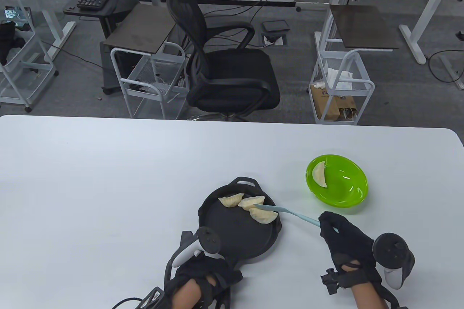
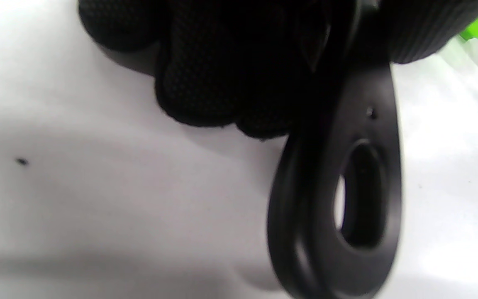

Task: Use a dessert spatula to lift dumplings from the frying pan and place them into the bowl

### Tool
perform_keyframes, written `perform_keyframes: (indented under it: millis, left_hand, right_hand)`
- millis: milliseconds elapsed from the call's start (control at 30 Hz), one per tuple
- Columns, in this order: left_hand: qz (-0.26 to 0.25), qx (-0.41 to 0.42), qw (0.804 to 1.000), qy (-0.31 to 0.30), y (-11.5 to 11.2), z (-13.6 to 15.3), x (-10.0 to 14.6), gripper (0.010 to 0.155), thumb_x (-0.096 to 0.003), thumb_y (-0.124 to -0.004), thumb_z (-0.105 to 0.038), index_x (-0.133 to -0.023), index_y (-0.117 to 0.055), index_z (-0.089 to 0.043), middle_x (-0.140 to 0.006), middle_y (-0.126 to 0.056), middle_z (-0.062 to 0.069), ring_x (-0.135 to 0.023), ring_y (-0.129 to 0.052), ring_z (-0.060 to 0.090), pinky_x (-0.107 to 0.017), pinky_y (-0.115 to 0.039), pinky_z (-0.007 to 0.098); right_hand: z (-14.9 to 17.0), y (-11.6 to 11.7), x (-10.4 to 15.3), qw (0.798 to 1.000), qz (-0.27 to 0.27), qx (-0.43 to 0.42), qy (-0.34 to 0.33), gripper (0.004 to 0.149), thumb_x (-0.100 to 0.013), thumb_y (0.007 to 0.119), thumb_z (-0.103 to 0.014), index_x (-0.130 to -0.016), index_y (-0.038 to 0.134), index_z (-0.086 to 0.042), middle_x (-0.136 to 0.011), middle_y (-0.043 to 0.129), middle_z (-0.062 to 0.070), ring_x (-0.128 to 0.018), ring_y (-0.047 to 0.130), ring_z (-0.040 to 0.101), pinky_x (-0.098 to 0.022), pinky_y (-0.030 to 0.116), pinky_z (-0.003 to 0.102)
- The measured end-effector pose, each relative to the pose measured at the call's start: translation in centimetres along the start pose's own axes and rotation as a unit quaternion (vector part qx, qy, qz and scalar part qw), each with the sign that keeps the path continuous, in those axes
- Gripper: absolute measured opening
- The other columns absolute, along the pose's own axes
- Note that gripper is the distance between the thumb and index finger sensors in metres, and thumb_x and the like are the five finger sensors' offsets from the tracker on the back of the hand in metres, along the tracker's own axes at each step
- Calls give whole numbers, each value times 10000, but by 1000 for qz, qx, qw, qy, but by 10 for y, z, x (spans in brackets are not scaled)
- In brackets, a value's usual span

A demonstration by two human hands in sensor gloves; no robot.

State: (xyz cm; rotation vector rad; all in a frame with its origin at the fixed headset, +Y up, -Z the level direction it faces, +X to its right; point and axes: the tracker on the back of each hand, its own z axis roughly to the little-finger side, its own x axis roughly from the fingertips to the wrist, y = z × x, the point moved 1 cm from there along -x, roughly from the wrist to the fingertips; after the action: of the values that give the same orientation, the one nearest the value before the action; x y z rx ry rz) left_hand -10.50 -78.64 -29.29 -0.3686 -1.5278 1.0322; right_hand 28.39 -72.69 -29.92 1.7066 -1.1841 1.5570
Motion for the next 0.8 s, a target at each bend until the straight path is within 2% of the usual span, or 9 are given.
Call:
perform_keyframes:
  millis: [233, 300, 633, 800]
  left_hand:
    - [0, 0, 1000, 0, 0, 0, 0, 647, -454, -744, -725, -915, -736, -271, -600, -1076, -82, -497, -1010, 178, -525, -748, 450]
    - [0, 0, 1000, 0, 0, 0, 0, 648, -454, -743, -726, -916, -734, -271, -603, -1075, -82, -498, -1009, 178, -526, -748, 449]
    - [0, 0, 1000, 0, 0, 0, 0, 647, -454, -744, -725, -914, -737, -271, -602, -1075, -80, -498, -1009, 178, -525, -748, 448]
    - [0, 0, 1000, 0, 0, 0, 0, 647, -455, -744, -724, -915, -736, -270, -602, -1075, -81, -497, -1010, 179, -525, -748, 449]
  right_hand:
    - [-2, 2, -1, 1000, -11, 22, 3, 411, -543, 844, -378, -871, 813, -131, -680, 938, 196, -542, 908, 436, -630, 627, 653]
    - [-3, 4, -1, 999, -29, 33, -2, 411, -545, 841, -384, -871, 815, -136, -678, 940, 192, -540, 911, 428, -630, 632, 649]
    - [0, 4, -2, 999, -39, -9, 14, 410, -545, 845, -383, -851, 830, -111, -630, 954, 202, -489, 919, 425, -616, 649, 643]
    - [2, 8, -3, 997, -71, -36, 26, 409, -547, 844, -382, -843, 836, -100, -608, 963, 200, -467, 923, 420, -611, 655, 640]
